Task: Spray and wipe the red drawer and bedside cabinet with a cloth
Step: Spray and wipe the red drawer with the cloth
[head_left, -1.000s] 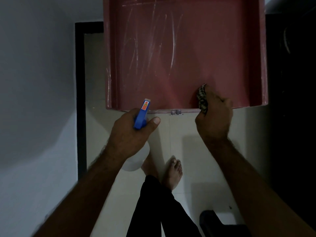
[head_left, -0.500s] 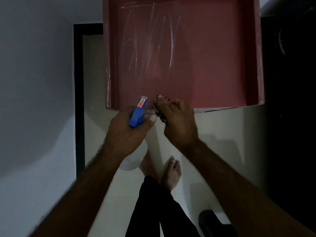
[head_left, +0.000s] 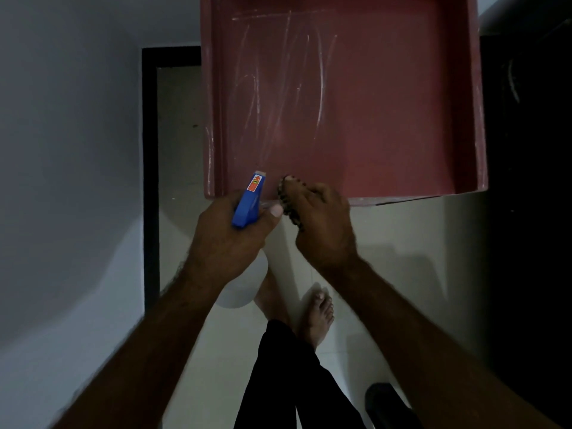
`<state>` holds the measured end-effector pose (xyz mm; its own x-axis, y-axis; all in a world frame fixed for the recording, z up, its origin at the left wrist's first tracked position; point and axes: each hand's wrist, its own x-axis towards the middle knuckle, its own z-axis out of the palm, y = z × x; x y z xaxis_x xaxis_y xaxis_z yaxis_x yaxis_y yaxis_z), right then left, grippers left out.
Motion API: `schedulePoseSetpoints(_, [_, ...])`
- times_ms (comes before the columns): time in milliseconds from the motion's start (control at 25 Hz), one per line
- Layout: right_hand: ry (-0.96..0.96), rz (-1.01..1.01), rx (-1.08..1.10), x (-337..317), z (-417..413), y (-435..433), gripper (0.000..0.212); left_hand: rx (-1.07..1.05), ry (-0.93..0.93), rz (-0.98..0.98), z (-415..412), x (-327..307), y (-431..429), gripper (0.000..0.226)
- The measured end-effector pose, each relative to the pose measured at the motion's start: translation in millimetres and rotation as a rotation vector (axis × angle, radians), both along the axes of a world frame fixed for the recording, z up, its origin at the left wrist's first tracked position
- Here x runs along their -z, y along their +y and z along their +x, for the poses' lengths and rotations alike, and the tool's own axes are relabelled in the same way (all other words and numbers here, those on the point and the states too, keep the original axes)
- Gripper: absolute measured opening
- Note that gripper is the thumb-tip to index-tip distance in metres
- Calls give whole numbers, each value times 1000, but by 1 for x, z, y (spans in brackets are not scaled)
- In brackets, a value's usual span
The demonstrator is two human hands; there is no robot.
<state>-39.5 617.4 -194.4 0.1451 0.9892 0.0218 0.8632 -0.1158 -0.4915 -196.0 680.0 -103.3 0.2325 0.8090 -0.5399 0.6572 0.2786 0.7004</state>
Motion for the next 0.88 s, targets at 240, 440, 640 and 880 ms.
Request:
schedulePoseSetpoints(240, [-18,7,346,3,22,4,86,11,1,1,5,-4,8,29])
schedulePoseSetpoints(440, [13,-52,45,-3,7,17,83,32,-25,-2,14,-7,15,33])
schedulePoseSetpoints(640, [-23,-64,338,-3,46,20,85,5,-64,23,14,-6,19,40])
schedulePoseSetpoints(880, [24,-67,87,-10,14,32,84,17,-91,4,21,-9,26,31])
